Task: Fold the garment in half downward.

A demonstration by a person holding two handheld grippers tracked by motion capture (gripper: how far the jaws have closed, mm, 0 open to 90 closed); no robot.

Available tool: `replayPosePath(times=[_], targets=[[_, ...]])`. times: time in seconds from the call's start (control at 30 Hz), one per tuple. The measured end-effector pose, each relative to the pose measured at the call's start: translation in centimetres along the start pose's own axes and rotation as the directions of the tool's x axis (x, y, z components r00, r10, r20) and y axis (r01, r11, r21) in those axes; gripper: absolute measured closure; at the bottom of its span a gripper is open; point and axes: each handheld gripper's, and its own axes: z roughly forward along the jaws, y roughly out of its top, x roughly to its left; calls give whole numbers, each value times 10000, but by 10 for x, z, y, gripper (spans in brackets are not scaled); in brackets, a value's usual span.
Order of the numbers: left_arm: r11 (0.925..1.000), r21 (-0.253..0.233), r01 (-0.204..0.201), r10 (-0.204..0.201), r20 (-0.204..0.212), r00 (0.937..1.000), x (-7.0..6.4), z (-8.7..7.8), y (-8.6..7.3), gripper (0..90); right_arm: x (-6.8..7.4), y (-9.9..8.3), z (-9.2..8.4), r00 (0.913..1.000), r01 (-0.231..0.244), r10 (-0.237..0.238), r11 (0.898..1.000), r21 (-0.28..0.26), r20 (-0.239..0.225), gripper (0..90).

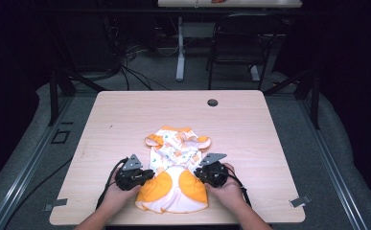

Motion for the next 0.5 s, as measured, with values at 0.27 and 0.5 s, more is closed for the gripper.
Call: replayPosePath(times=[0.27,0.5], targets=[[10000,27,18,-19,153,9999,-7,-3,-4,821,4,-3,-4,9995,301,-299,9994,158,-128,820],[9999,108,-108,104,306,9995,-14,-6,-7,818,8,-6,-8,9990,381,-373,9989,285,-260,818]])
